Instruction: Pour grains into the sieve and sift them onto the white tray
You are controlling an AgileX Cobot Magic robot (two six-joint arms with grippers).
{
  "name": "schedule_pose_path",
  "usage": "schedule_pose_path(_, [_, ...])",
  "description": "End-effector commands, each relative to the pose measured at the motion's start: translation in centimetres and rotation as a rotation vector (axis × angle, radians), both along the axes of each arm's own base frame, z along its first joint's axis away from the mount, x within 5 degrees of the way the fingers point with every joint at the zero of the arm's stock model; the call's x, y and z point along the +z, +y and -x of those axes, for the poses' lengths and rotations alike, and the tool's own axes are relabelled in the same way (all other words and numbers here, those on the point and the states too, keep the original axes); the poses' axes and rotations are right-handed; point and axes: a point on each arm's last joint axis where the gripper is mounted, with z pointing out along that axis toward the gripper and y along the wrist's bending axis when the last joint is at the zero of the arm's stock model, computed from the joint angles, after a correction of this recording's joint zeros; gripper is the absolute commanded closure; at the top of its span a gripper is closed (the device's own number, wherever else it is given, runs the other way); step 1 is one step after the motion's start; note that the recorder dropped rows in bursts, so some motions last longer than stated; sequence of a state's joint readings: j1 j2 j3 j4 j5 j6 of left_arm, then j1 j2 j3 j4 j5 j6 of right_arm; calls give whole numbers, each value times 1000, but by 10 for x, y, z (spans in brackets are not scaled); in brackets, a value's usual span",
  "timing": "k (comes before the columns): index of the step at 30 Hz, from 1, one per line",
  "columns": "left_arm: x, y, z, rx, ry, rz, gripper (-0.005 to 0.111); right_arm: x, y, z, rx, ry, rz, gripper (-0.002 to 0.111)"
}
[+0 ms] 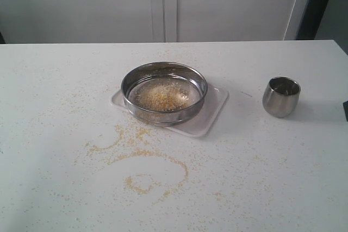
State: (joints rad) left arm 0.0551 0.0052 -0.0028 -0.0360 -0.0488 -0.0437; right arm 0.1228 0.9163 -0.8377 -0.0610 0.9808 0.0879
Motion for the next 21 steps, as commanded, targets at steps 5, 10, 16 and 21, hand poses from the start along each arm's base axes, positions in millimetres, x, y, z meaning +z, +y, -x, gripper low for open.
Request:
schedule_pose_path(5, [7,1,0,11,-87,-26,107,0,-1,1,2,-8,9,108])
schedule_pose_path(10, [4,1,0,9,-56,12,107,0,-1,1,2,-8,9,108])
schedule_pose_path(16, [21,0,-9,1,68,21,107,0,-1,1,2,-8,9,108])
schedule_pose_path(21, [44,0,-22,-8,168,14,107,0,-1,1,2,-8,9,108])
